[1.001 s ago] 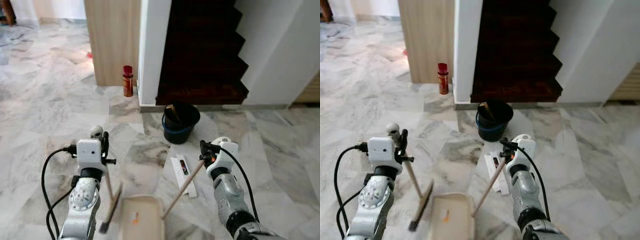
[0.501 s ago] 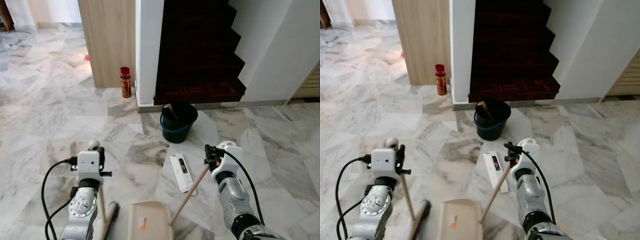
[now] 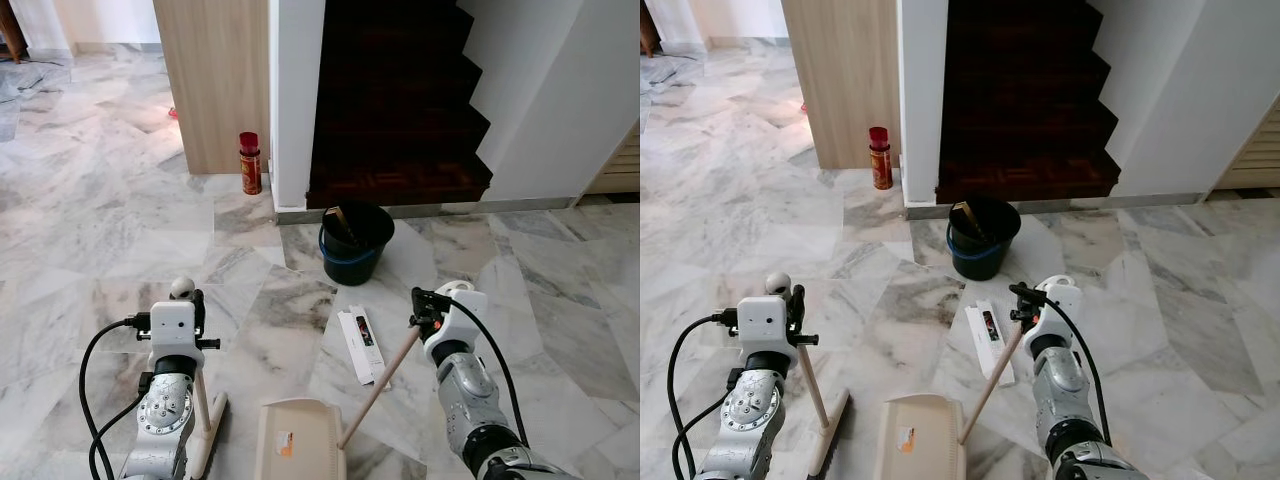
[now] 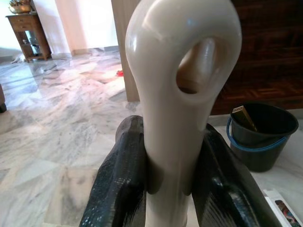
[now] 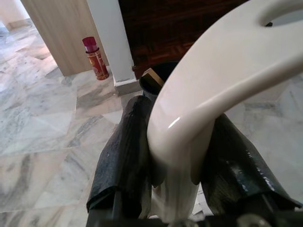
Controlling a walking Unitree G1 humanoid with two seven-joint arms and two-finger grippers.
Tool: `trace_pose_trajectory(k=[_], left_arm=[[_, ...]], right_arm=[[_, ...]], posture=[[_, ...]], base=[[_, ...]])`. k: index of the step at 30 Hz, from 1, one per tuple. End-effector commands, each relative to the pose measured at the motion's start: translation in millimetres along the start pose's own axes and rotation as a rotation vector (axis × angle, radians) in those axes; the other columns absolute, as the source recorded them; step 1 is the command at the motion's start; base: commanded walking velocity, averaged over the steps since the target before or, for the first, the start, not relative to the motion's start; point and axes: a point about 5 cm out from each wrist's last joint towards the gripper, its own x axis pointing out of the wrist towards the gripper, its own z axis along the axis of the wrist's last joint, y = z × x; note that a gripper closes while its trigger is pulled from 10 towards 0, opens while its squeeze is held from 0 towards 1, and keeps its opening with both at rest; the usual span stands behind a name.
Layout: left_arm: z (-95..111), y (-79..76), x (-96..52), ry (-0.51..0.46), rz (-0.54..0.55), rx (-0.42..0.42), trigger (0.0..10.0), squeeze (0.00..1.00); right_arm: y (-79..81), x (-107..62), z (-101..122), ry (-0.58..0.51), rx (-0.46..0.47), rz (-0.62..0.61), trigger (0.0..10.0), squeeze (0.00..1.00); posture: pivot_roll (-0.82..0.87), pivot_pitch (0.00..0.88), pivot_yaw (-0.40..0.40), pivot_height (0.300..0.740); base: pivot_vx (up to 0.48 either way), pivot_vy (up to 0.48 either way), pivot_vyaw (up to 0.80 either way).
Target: Sweep floor
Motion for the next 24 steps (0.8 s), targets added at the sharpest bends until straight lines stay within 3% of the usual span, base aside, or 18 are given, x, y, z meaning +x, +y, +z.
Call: trace_pose_trajectory(k=[1, 4, 13, 22, 24], left_arm=[[6.1, 1.7, 1.4, -0.041, 0.009, 0.003, 10.0, 0.00], [6.2, 2.7, 1.1, -0.042, 0.012, 0.003, 10.0, 0.00], [9.7, 2.4, 2.9, -0.051, 0.009, 0.001, 10.0, 0.00], [22.5, 2.8, 9.9, -0.092, 0.003, -0.004, 10.0, 0.00], [28.8, 2.7, 13.6, -0.111, -0.004, -0.009, 10.0, 0.00]], right_arm=[[-2.0, 3.5, 7.5, -0.026, 0.019, -0.017, 10.0, 0.00], [-3.7, 2.8, 5.2, -0.010, 0.032, -0.028, 10.0, 0.00], [-1.9, 3.0, 5.0, -0.010, 0.035, -0.026, 10.0, 0.00], [-0.2, 3.6, 4.8, -0.006, 0.040, -0.024, 10.0, 0.00], [0.5, 4.2, 4.5, 0.000, 0.056, -0.024, 10.0, 0.00]], posture=[[0.09, 0.000, -0.091, 0.740], [0.09, 0.000, -0.089, 0.740], [0.08, 0.000, -0.087, 0.740], [0.09, 0.000, -0.086, 0.740], [0.09, 0.000, -0.085, 0.740]], base=[[0.000, 0.375, 0.00], [0.000, 0.394, -0.14], [0.000, 0.393, -0.74], [0.000, 0.385, 0.00], [0.000, 0.354, -0.80]])
